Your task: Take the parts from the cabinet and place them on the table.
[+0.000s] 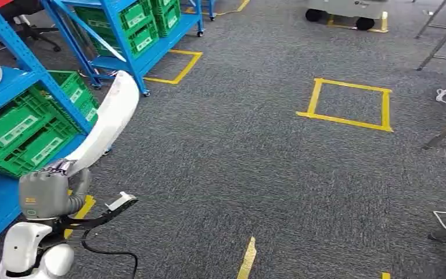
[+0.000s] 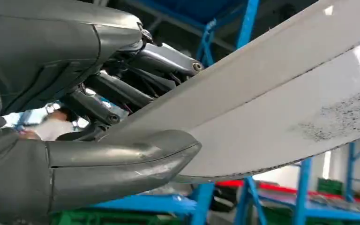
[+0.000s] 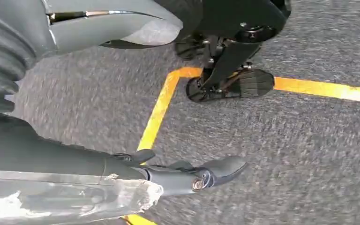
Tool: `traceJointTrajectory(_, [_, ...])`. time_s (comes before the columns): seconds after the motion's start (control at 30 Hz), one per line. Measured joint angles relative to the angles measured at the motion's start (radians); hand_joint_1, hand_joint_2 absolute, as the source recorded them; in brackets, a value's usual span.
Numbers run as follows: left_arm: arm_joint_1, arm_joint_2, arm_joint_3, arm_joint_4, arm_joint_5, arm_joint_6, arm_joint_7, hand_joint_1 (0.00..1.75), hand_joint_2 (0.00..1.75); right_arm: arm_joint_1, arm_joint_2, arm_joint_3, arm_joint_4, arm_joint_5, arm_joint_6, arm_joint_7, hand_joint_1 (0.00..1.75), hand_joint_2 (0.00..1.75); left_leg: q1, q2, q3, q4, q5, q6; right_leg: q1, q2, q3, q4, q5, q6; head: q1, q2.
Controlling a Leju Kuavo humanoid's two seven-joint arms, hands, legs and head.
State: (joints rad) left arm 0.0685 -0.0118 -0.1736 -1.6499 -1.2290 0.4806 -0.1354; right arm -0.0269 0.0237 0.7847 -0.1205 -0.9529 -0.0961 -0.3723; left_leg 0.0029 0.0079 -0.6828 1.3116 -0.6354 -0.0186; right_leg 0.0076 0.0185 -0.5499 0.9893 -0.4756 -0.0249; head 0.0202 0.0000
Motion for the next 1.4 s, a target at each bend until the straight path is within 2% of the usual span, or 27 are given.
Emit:
traceJointTrajectory(0.07, [-0.001, 0.000, 0.000, 0.007, 0.033, -0.016, -0.010, 1.75, 1.75, 0.003, 0.000, 0.000, 0.000, 0.000, 0.000, 0.000, 0.00, 1.75, 0.001, 0.000, 0.016, -0.035, 0.050, 0.000, 0.000, 0.025, -0.004, 0.004, 0.002, 0.002, 0.000, 0.000])
traceJointTrajectory(0.13, [-0.005, 0.001, 0.002, 0.013, 0.046, -0.027, -0.019, 1.75, 1.75, 0.003, 0.000, 0.000, 0.000, -0.001, 0.000, 0.000, 0.00, 1.75, 0.002, -0.018, 0.093, -0.191, 0.141, 0.007, 0.000, 0.050, -0.005, 0.011, 0.003, 0.005, -0.001, 0.000])
traceJointTrajectory(0.17, [-0.007, 0.002, 0.004, 0.014, 0.050, -0.032, -0.024, 1.75, 1.75, 0.001, 0.000, 0.000, 0.000, -0.002, 0.000, 0.000, 0.00, 1.75, 0.004, -0.061, 0.125, -0.262, 0.162, 0.014, -0.002, 0.061, -0.009, 0.015, 0.003, 0.007, 0.000, 0.000])
traceJointTrajectory(0.2, [-0.009, 0.003, 0.006, 0.017, 0.059, -0.038, -0.027, 1.75, 1.75, -0.003, 0.000, 0.001, 0.000, -0.004, 0.002, 0.000, 0.00, 1.75, 0.010, -0.094, 0.132, -0.285, 0.152, 0.020, 0.005, 0.072, -0.021, 0.025, 0.003, 0.015, 0.001, 0.000])
traceJointTrajectory(0.33, [-0.020, 0.002, 0.010, 0.027, 0.072, -0.074, -0.028, 1.75, 1.75, 0.002, -0.006, 0.002, 0.002, -0.007, 0.001, -0.002, 0.00, 1.75, 0.011, -0.052, 0.128, -0.303, 0.159, 0.034, -0.004, 0.102, -0.056, 0.024, 0.016, 0.039, 0.000, 0.000])
traceJointTrajectory(0.4, [-0.030, 0.000, 0.012, 0.034, 0.098, -0.106, -0.026, 1.75, 1.75, 0.000, -0.008, 0.008, 0.002, -0.006, 0.002, -0.003, 0.00, 1.75, 0.014, -0.029, 0.125, -0.307, 0.164, 0.043, -0.004, 0.017, -0.087, 0.094, -0.037, 0.052, 0.016, 0.000])
traceJointTrajectory(0.47, [-0.035, 0.002, 0.017, 0.044, 0.107, -0.140, -0.024, 1.75, 1.75, -0.006, -0.008, 0.014, 0.002, -0.004, 0.002, -0.006, 0.00, 1.75, 0.014, -0.001, 0.122, -0.307, 0.164, 0.043, -0.012, -0.007, -0.155, 0.242, -0.109, 0.063, 0.016, 0.000])
traceJointTrajectory(0.53, [-0.042, 0.005, 0.021, 0.060, 0.095, -0.163, -0.018, 1.75, 1.75, -0.006, -0.008, 0.021, 0.002, 0.002, 0.002, -0.008, 0.00, 1.75, 0.015, 0.028, 0.119, -0.307, 0.165, 0.042, -0.021, -0.013, -0.190, 0.323, -0.128, 0.074, 0.018, 0.000])
traceJointTrajectory(0.57, [-0.045, 0.008, 0.023, 0.067, 0.090, -0.168, -0.018, 1.75, 1.75, -0.005, -0.008, 0.024, 0.002, 0.002, 0.002, -0.008, 0.00, 1.75, 0.017, 0.040, 0.119, -0.307, 0.164, 0.040, -0.025, -0.016, -0.170, 0.293, -0.102, 0.079, 0.018, 0.000])
traceJointTrajectory(0.63, [-0.056, 0.011, 0.026, 0.079, 0.085, -0.175, -0.015, 1.75, 1.75, -0.004, -0.009, 0.032, 0.002, 0.004, 0.001, -0.008, 0.00, 1.75, 0.023, 0.060, 0.121, -0.306, 0.163, 0.030, -0.031, -0.037, -0.076, 0.130, -0.023, 0.084, 0.018, 0.000])
traceJointTrajectory(0.67, [-0.062, 0.013, 0.028, 0.084, 0.077, -0.177, -0.013, 1.75, 1.75, -0.006, -0.010, 0.036, 0.002, 0.005, 0.002, -0.010, 0.00, 1.75, 0.022, 0.069, 0.124, -0.306, 0.160, 0.022, -0.032, -0.074, -0.026, 0.043, -0.001, 0.087, 0.019, 0.000])
traceJointTrajectory(0.7, [-0.066, 0.015, 0.029, 0.087, 0.076, -0.179, -0.011, 1.75, 1.75, -0.009, -0.008, 0.040, 0.001, 0.006, 0.002, -0.010, 0.00, 1.75, 0.014, 0.075, 0.122, -0.304, 0.158, 0.013, -0.020, -0.103, -0.018, 0.020, -0.021, 0.084, 0.025, 0.000])
traceJointTrajectory(0.73, [-0.074, 0.019, 0.031, 0.093, 0.074, -0.179, -0.008, 1.75, 1.75, -0.011, -0.008, 0.044, 0.001, 0.008, 0.002, -0.011, 0.00, 1.75, 0.013, 0.084, 0.123, -0.303, 0.159, 0.004, -0.023, -0.081, -0.016, 0.022, -0.014, 0.066, 0.019, 0.000])
traceJointTrajectory(0.8, [-0.084, 0.020, 0.031, 0.108, 0.069, -0.185, -0.007, 1.75, 1.75, -0.008, -0.008, 0.049, 0.001, 0.009, 0.002, -0.011, 0.00, 1.75, 0.016, 0.100, 0.129, -0.308, 0.160, -0.007, -0.018, -0.064, -0.034, 0.026, -0.017, 0.052, 0.017, 0.000])
traceJointTrajectory(0.83, [-0.087, 0.020, 0.031, 0.113, 0.067, -0.186, -0.006, 1.75, 1.75, -0.008, -0.008, 0.052, 0.001, 0.009, 0.002, -0.011, 0.00, 1.75, 0.020, 0.107, 0.134, -0.309, 0.154, -0.018, -0.019, -0.052, -0.016, 0.023, -0.017, 0.042, 0.019, 0.000])
traceJointTrajectory(0.87, [-0.094, 0.023, 0.032, 0.118, 0.063, -0.188, -0.005, 1.75, 1.75, -0.006, -0.008, 0.055, 0.001, 0.010, 0.002, -0.011, 0.00, 1.75, 0.025, 0.076, 0.136, -0.297, 0.144, -0.026, -0.023, -0.041, -0.009, 0.016, -0.016, 0.035, 0.013, 0.000])
traceJointTrajectory(0.9, [-0.098, 0.025, 0.032, 0.122, 0.059, -0.188, -0.005, 1.75, 1.75, -0.006, -0.009, 0.058, 0.001, 0.011, 0.002, -0.011, 0.00, 1.75, 0.025, 0.036, 0.117, -0.257, 0.121, -0.024, -0.023, -0.035, -0.005, 0.016, -0.019, 0.028, 0.010, 0.000])
traceJointTrajectory(0.93, [-0.100, 0.027, 0.032, 0.126, 0.058, -0.189, -0.005, 1.75, 1.75, -0.008, -0.009, 0.060, 0.002, 0.011, 0.000, -0.011, 0.00, 1.75, 0.023, 0.015, 0.077, -0.182, 0.088, -0.022, -0.022, -0.024, -0.003, 0.017, -0.019, 0.022, 0.006, 0.000])
traceJointTrajectory(1.0, [-0.097, 0.029, 0.031, 0.140, 0.055, -0.196, -0.003, 1.75, 1.75, -0.012, -0.009, 0.063, 0.002, 0.011, 0.002, -0.011, 0.00, 1.75, 0.021, 0.002, -0.015, -0.024, 0.041, -0.019, -0.015, 0.002, 0.003, 0.017, -0.026, 0.012, 0.006, 0.000])
traceJointTrajectory(1.07, [-0.097, 0.030, 0.031, 0.152, 0.049, -0.198, 0.000, 1.75, 1.75, -0.008, -0.009, 0.068, 0.001, 0.011, 0.003, -0.011, 0.00, 1.75, 0.018, 0.000, -0.046, -0.010, 0.080, -0.011, -0.008, 0.031, 0.017, 0.017, -0.035, 0.007, 0.006, 0.000])
traceJointTrajectory(1.13, [-0.099, 0.031, 0.031, 0.156, 0.044, -0.199, 0.001, 1.75, 1.75, -0.006, -0.009, 0.070, 0.002, 0.011, 0.003, -0.011, 0.00, 1.75, 0.013, -0.013, -0.003, -0.143, 0.194, 0.006, -0.004, 0.061, 0.039, 0.017, -0.049, 0.008, 0.006, 0.000])
traceJointTrajectory(1.17, [-0.100, 0.031, 0.031, 0.157, 0.042, -0.199, 0.002, 1.75, 1.75, -0.007, -0.009, 0.072, 0.001, 0.011, 0.003, -0.012, 0.00, 1.75, 0.010, -0.039, 0.027, -0.227, 0.245, 0.016, -0.003, 0.074, 0.049, 0.016, -0.057, 0.010, 0.005, 0.000])
traceJointTrajectory(1.2, [-0.102, 0.033, 0.030, 0.159, 0.041, -0.200, 0.003, 1.75, 1.75, -0.009, -0.006, 0.074, 0.001, 0.011, 0.003, -0.013, 0.00, 1.75, 0.011, -0.076, 0.037, -0.239, 0.226, 0.027, -0.002, 0.081, 0.045, 0.015, -0.064, 0.014, 0.011, 0.000])
traceJointTrajectory(1.27, [-0.107, 0.034, 0.029, 0.161, 0.036, -0.202, 0.005, 1.75, 1.75, -0.012, -0.008, 0.076, 0.001, 0.011, 0.001, -0.017, 0.00, 1.75, 0.006, -0.062, 0.066, -0.290, 0.200, 0.025, -0.012, 0.102, 0.034, 0.010, -0.067, 0.027, 0.006, 0.000])
traceJointTrajectory(1.33, [-0.112, 0.033, 0.028, 0.161, 0.035, -0.203, 0.010, 1.75, 1.75, -0.006, -0.008, 0.080, 0.001, 0.011, 0.000, -0.018, 0.00, 1.75, 0.006, -0.050, 0.082, -0.311, 0.193, 0.034, -0.012, 0.102, 0.044, 0.028, -0.045, 0.040, 0.006, 0.000])
traceJointTrajectory(1.37, [-0.112, 0.030, 0.026, 0.161, 0.034, -0.203, 0.010, 1.75, 1.75, -0.005, -0.012, 0.083, 0.002, 0.011, -0.002, -0.019, 0.00, 1.75, 0.012, -0.040, 0.103, -0.326, 0.190, 0.036, -0.009, 0.074, 0.024, 0.055, -0.046, 0.045, 0.004, 0.000])
traceJointTrajectory(1.4, [-0.112, 0.032, 0.027, 0.161, 0.032, -0.204, 0.010, 1.75, 1.75, -0.006, -0.011, 0.086, 0.001, 0.011, -0.003, -0.020, 0.00, 1.75, 0.012, -0.031, 0.119, -0.330, 0.183, 0.042, -0.006, 0.027, 0.005, 0.096, -0.048, 0.051, 0.013, 0.000])
